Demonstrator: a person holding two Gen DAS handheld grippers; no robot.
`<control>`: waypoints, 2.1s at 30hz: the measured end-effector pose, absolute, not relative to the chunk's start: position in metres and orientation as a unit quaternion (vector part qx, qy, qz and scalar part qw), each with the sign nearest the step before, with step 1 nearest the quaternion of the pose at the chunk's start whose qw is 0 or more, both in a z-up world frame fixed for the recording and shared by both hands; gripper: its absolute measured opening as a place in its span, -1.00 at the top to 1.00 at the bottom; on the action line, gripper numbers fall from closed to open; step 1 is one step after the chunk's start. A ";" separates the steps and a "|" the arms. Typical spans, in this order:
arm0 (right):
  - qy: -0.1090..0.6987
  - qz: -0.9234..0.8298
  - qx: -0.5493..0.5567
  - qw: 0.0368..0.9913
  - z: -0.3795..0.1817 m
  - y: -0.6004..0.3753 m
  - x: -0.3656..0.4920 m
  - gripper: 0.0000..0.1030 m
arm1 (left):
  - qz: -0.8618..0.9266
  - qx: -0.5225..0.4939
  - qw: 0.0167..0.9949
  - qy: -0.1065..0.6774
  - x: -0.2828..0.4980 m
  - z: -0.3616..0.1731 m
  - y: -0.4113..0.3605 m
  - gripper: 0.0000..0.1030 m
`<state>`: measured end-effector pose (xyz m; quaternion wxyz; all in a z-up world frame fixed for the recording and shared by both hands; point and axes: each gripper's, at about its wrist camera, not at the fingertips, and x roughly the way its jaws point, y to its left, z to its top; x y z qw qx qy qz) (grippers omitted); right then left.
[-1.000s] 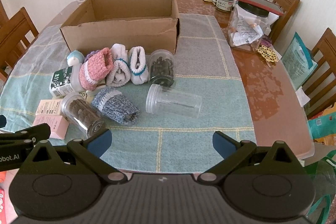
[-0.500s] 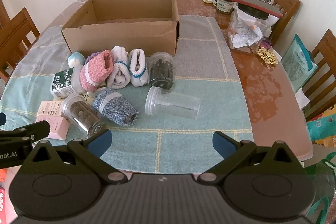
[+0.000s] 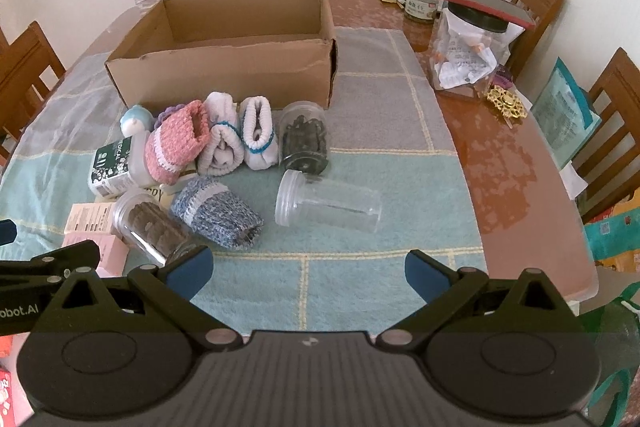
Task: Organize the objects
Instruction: 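Move both tools toward the items in front of the box, then grasp the empty clear jar with the right tool while the left grasps the pink box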
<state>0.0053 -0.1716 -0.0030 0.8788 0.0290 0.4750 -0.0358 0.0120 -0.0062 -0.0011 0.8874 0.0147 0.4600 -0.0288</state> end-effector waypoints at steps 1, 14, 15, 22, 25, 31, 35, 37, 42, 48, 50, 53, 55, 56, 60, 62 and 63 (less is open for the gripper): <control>0.475 -0.037 0.030 0.878 -0.004 -0.171 0.006 -1.00 | -0.031 0.015 0.888 0.459 0.013 -0.002 -0.005 -0.99; 0.478 -0.049 0.042 0.876 -0.016 -0.164 0.019 -1.00 | -0.070 0.035 0.894 0.442 0.026 -0.023 0.014 -0.99; 0.478 -0.051 0.043 0.876 -0.017 -0.163 0.020 -1.00 | -0.071 0.037 0.894 0.441 0.027 -0.026 0.016 -0.99; 0.477 -0.059 0.057 0.875 -0.027 -0.162 0.028 -1.00 | -0.086 0.039 0.888 0.450 0.031 -0.049 0.032 -0.99; 0.477 -0.064 0.059 0.875 -0.032 -0.161 0.030 -1.00 | -0.089 0.034 0.885 0.456 0.034 -0.058 0.040 -0.99; 0.470 -0.073 0.067 0.877 -0.038 -0.158 0.032 -1.00 | -0.101 0.019 0.885 0.454 0.036 -0.066 0.052 -0.99; 0.461 -0.078 0.068 0.881 -0.038 -0.159 0.034 -1.00 | -0.102 0.011 0.881 0.461 0.039 -0.073 0.054 -0.99; 0.458 -0.081 0.067 0.883 -0.037 -0.160 0.036 -1.00 | -0.100 0.006 0.880 0.465 0.040 -0.076 0.055 -0.99; 0.448 -0.093 0.044 0.888 -0.037 -0.165 0.049 -1.00 | -0.089 -0.013 0.878 0.471 0.042 -0.080 0.058 -0.99; 0.440 -0.100 0.043 0.891 -0.046 -0.177 0.073 -1.00 | -0.072 -0.050 0.873 0.480 0.044 -0.084 0.060 -0.99; 0.442 -0.094 0.043 0.891 -0.051 -0.179 0.080 -1.00 | -0.063 -0.055 0.872 0.482 0.045 -0.085 0.057 -0.99; 0.452 -0.083 0.027 0.888 -0.059 -0.179 0.088 -1.00 | -0.048 -0.048 0.872 0.485 0.046 -0.087 0.051 -0.99; 0.459 -0.078 0.019 0.885 -0.064 -0.181 0.090 -1.00 | -0.042 -0.046 0.872 0.486 0.045 -0.088 0.048 -0.99; 0.462 -0.076 0.017 0.884 -0.066 -0.183 0.089 -1.00 | -0.039 -0.045 0.871 0.488 0.045 -0.089 0.046 -0.99; 0.474 -0.063 0.012 0.878 -0.070 -0.191 0.086 -1.00 | -0.026 -0.036 0.870 0.490 0.045 -0.093 0.043 -0.99; 0.475 -0.057 0.006 0.878 -0.071 -0.196 0.082 -1.00 | -0.017 -0.029 0.870 0.492 0.045 -0.095 0.041 -0.99; 0.477 -0.054 0.003 0.877 -0.071 -0.198 0.080 -1.00 | -0.013 -0.026 0.870 0.492 0.045 -0.096 0.041 -0.99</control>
